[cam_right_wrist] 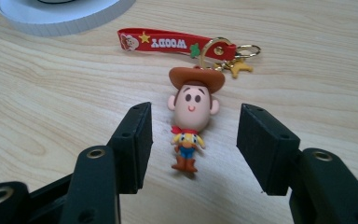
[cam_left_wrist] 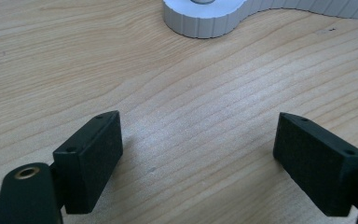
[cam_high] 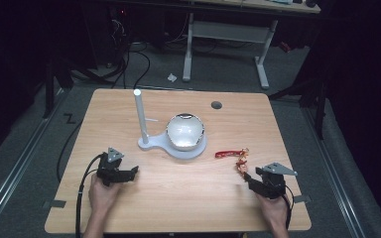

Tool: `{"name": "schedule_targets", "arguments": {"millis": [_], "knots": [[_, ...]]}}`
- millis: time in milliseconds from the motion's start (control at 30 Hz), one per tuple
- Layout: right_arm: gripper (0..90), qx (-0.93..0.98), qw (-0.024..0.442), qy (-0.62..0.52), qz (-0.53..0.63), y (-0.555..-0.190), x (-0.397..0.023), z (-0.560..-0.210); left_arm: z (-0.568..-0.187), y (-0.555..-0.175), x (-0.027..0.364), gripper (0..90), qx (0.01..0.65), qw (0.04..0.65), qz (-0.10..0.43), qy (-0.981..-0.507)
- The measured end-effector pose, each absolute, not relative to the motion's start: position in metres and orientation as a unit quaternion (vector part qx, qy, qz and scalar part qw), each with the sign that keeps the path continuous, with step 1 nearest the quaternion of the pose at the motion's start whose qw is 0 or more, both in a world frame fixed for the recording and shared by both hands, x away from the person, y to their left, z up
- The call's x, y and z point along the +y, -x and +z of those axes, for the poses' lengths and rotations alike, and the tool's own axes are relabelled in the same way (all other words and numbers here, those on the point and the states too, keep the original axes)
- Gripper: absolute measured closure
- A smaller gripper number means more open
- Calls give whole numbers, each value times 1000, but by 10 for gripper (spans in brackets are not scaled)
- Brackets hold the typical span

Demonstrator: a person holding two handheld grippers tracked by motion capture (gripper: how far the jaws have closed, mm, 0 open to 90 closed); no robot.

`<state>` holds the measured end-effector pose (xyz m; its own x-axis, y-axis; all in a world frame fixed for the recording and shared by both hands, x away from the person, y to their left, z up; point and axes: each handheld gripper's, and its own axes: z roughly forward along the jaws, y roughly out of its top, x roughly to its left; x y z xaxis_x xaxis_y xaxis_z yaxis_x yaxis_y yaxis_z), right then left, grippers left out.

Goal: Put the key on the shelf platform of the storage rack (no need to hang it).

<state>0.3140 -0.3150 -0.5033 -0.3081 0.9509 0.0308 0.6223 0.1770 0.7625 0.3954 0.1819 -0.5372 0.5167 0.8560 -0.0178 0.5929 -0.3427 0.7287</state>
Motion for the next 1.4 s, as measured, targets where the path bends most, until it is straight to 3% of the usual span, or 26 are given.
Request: {"name": "schedule_targets", "arguments": {"millis": [900,1067,1200,1400], "knots": [[418,746,230,-540,314,-351,-300,-525,-537,-395,182,161,454,350,188,-798],[446,748,230,-538,313,-354,-300,-528,-537,-395,182,161,454,350,188,-798],[540,748,239,-535,313,-355,-300,-528,-537,-395,182,161,454,350,188,-798],[550,750,244,-529,313,-354,-300,-528,-537,-395,182,161,454,350,188,-798]]}}
